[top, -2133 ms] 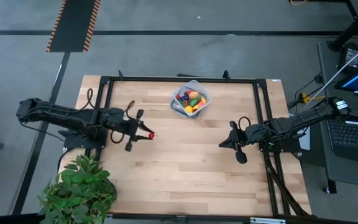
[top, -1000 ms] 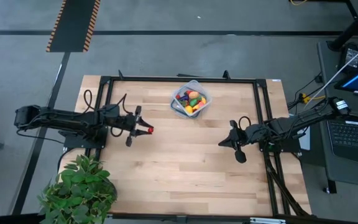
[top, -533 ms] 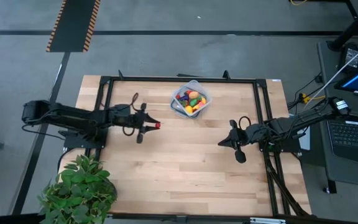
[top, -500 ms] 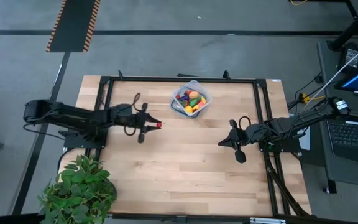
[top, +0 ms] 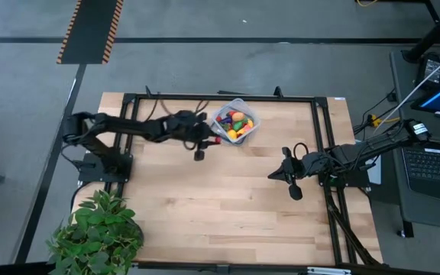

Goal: Pick and placing Produce into tupperware
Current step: Put the red cherry into the transparent container

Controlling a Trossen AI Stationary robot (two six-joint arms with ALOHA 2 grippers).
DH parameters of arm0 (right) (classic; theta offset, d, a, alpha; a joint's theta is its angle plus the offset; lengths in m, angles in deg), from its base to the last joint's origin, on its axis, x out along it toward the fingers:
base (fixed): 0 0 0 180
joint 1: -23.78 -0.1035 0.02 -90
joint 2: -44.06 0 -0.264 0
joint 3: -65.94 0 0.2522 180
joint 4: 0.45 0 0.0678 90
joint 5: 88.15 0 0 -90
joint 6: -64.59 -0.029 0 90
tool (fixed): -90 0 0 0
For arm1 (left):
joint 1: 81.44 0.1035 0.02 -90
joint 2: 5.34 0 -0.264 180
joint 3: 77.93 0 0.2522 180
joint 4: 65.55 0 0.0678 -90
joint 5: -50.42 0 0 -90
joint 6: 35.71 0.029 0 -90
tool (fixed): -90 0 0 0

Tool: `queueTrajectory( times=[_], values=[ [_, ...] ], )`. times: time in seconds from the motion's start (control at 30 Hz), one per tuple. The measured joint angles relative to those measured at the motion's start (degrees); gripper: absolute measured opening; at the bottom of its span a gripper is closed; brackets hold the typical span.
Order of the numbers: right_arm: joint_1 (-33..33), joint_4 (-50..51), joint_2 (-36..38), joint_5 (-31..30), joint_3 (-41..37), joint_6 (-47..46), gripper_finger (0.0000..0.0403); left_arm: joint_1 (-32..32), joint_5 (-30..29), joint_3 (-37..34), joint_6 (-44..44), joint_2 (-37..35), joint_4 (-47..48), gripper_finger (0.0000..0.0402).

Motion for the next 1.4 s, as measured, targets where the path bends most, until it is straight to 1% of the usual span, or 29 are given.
queueTrajectory(
  times=[0.13,0.37,0.6,0.8,0.97,1.13,1.27,1.4],
  values=[
    [0.0,0.0,0.01,0.0,0.0,0.92,0.0002,1.43,1.03,7.68,2.89,5.5,7.43,0.0095],
    [0.0,0.0,0.02,0.01,0.0,1.03,0.0004,4.89,0.87,20.56,6.25,14.08,15.99,0.0095],
    [0.0,0.02,0.02,0.02,0.0,1.07,0.0004,9.02,0.32,29.22,7.88,19.96,20.97,0.0095],
    [0.0,0.02,0.02,0.02,0.0,1.16,0.0004,10.46,0.16,35.93,8.68,24.93,25.23,0.0095],
    [0.0,0.04,0.02,0.02,0.0,1.14,0.0005,11.5,-2.84,41.71,10.8,28.81,30.59,0.0095],
    [0.0,0.04,0.02,0.02,0.0,1.13,0.0005,13.24,-4.25,45.92,11.12,31.17,35.06,0.0095],
    [0.0,0.04,0.02,0.02,0.0,1.19,0.0005,14.32,-4.94,47.3,12.15,31.63,35.81,0.0095],
    [0.0,0.02,0.02,0.02,0.0,1.25,0.0005,15.34,-4.38,47.53,12.47,31.63,36.1,0.0095]
  ],
)
